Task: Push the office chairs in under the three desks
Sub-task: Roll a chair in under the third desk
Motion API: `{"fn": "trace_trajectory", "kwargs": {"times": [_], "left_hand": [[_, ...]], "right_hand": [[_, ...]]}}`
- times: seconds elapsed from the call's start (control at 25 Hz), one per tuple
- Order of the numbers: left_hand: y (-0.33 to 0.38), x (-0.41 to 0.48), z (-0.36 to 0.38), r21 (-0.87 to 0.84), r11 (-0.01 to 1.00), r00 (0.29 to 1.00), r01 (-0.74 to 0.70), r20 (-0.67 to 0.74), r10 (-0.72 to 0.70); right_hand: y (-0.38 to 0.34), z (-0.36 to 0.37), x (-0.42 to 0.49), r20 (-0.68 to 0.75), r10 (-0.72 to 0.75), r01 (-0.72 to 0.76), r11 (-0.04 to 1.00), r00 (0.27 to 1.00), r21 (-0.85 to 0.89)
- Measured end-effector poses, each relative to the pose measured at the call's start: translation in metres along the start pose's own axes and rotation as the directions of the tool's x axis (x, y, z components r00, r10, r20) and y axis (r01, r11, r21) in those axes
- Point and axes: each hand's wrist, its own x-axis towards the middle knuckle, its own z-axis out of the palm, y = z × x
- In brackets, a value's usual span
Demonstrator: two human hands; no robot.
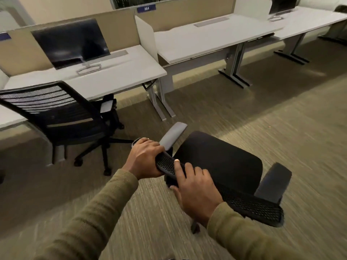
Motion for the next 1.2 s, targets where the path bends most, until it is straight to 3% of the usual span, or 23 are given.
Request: {"fn": "trace_trajectory", "kwargs": {"times": [0.28,0.6,0.88,1.2], "left_hand": [[0.109,0.045,0.019,0.074,0.968,0.970,0.241,0.002,-0.242],[0.148,0.148,0.038,0.119,0.923,0.928,0.366,0.031,-0.372],[0.139,0.280,0.069,0.081,0.943,0.939,0.324,0.091,-0.331],[0.109,0.434,0.095,-0.033,0.962,0.912,0.271,0.328,-0.245]], "right_hand": [[0.145,-0.002,-0.018,-0.028,-0.095,0.098,0.985,0.995,0.139],[0.270,-0.002,0.041,-0.038,-0.231,0.234,0.964,0.972,0.127],[0.398,0.001,0.140,-0.030,-0.231,0.233,0.959,0.972,0.160],[0.546,0.015,0.265,0.044,-0.139,0.135,0.988,0.989,0.068]]}}
